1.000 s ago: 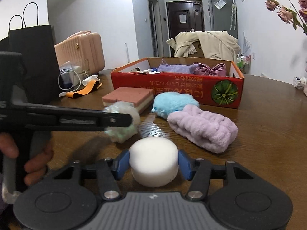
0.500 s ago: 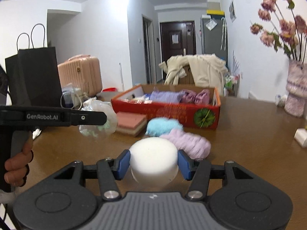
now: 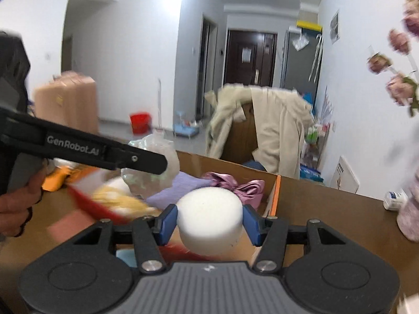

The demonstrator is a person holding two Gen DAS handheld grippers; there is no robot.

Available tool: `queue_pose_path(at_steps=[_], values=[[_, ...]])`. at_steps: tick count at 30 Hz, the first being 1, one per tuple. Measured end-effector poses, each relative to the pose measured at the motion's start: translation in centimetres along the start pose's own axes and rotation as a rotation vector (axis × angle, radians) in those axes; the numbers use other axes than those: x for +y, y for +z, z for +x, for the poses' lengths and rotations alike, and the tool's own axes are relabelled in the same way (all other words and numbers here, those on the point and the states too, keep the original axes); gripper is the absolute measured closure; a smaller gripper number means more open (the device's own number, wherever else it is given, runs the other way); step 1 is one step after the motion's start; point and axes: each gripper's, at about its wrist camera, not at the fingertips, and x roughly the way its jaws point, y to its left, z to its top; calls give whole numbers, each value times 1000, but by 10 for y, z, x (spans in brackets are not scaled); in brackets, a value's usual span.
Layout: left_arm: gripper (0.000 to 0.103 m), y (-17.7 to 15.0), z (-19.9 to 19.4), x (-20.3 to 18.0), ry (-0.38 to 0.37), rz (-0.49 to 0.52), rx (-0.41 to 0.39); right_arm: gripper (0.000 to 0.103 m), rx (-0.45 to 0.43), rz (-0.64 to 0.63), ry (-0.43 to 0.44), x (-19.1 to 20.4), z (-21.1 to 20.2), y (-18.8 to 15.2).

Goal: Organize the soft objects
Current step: 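Carry plastic bundle with left gripper into box while right carries sponge there, release both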

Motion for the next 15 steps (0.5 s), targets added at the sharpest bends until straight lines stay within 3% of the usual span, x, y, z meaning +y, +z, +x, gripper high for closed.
queue_pose_path(at_steps=[3, 5, 6, 7, 8, 9, 11, 15], values=[[60, 10, 46, 12, 12, -31, 73, 49, 56, -63, -76, -3, 51, 8], [60, 13, 70, 16, 14, -33, 115, 49, 88, -52, -57, -6, 75, 12], [56, 12, 77, 17, 19, -36, 125, 49, 97, -49, -51, -6, 84, 13], [43, 12, 84, 18, 28, -41, 132, 48, 108, -57, -51, -5, 92, 14], [37, 11, 89, 19, 41, -48, 138, 46, 123, -69, -56, -4, 99, 15], [34, 11, 92, 20, 48, -56, 141, 44, 125, -74, -63, -2, 104, 15], [33, 11, 92, 22, 35, -65, 144, 27, 116, -77, -79, -2, 106, 13], [29, 15, 71, 23, 49, -54, 114, 25, 84, -95, -126, -5, 94, 12]])
